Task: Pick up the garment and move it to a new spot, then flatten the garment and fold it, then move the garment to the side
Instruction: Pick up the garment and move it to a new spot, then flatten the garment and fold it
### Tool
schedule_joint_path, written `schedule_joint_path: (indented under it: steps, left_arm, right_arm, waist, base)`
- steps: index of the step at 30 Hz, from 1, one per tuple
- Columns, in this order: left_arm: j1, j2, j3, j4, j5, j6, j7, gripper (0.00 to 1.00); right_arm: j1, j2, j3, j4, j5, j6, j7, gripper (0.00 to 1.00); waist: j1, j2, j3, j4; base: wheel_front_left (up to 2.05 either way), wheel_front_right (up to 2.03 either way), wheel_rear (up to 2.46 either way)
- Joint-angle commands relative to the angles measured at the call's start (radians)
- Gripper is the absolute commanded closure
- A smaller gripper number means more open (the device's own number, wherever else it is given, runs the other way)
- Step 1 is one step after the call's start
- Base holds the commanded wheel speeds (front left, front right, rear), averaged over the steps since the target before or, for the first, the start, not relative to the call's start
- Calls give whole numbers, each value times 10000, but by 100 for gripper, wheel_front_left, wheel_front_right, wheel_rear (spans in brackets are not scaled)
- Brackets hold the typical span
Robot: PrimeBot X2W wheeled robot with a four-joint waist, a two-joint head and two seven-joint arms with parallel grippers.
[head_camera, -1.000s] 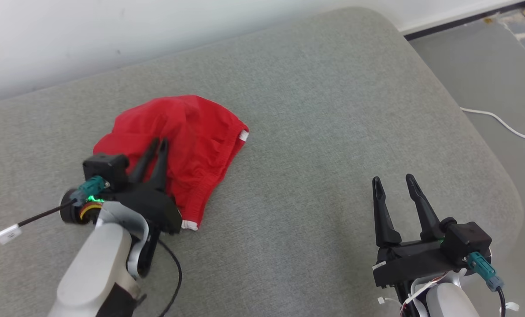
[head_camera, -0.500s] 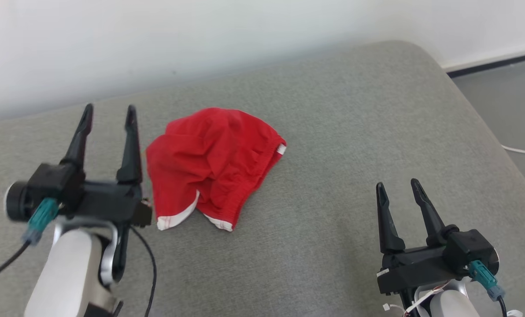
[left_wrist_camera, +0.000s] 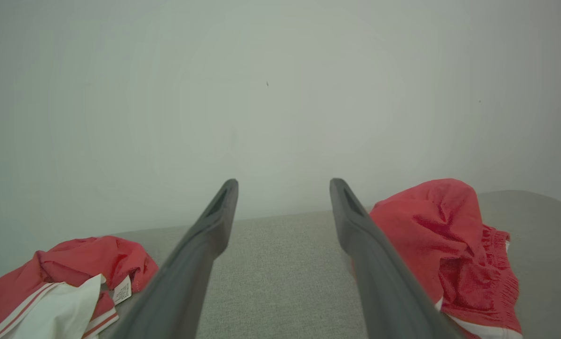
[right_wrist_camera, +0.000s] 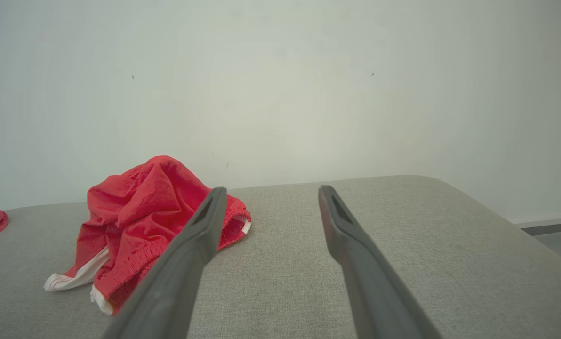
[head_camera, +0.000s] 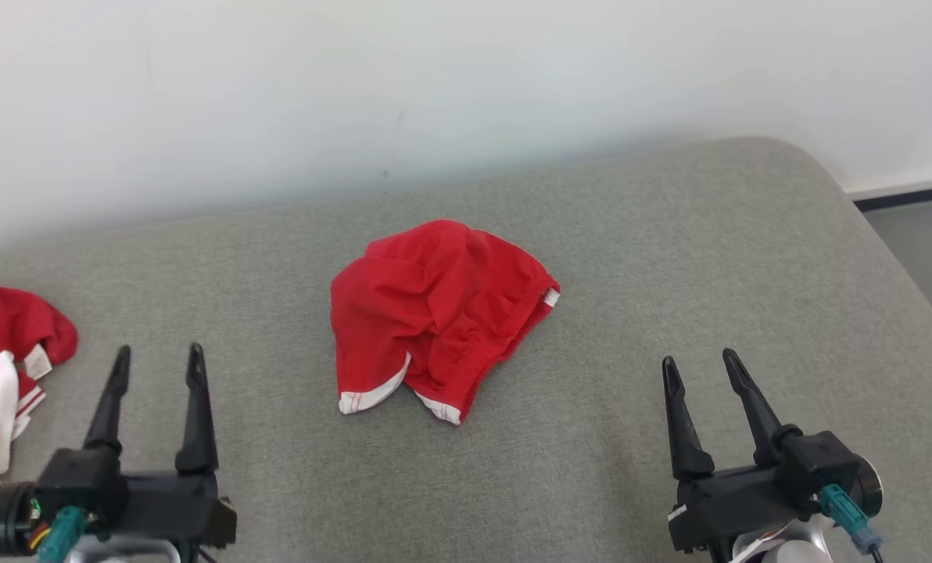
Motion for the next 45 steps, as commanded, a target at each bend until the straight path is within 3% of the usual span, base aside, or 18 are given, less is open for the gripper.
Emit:
schedule_joint_path:
  steps: [1,8,16,27,38,45]
  left_arm:
    - [242,-76,41,-152,151,-114,-35,0]
    - [1089,-175,-57,-499,307,-599,-36,0]
    - [1692,-358,408,-415,244,-772,-35,0]
    - [2095,-833,505,-72,632,-397,-35,0]
    - [2215,-740,272,-70,1032,-522,-35,0]
    - [2328,-788,270,-226,1236,-379,-37,0]
  right_arm:
    - [151,16,4,51,-75,-21,-9,0]
    - [370,14,-51,202,37,-21,-9,0]
    - [434,14,50,467,219,-21,-9,0]
    - [566,16,23,669,113,-21,-9,0]
    - [584,16,7,855,111,-22,-9,0]
    - [628,16,77,964,59,-22,-9,0]
  waist:
    - [1,0,-223,245]
    - [1,0,-453,624]
    - [1,0,-550,754]
    - [1,0,-710,860]
    - [1,0,-786,999]
    - [1,0,-803,1042]
  base:
    - [0,0,0]
    - [0,0,0]
    - [0,0,0]
    - [0,0,0]
    - [0,0,0]
    - [0,0,0]
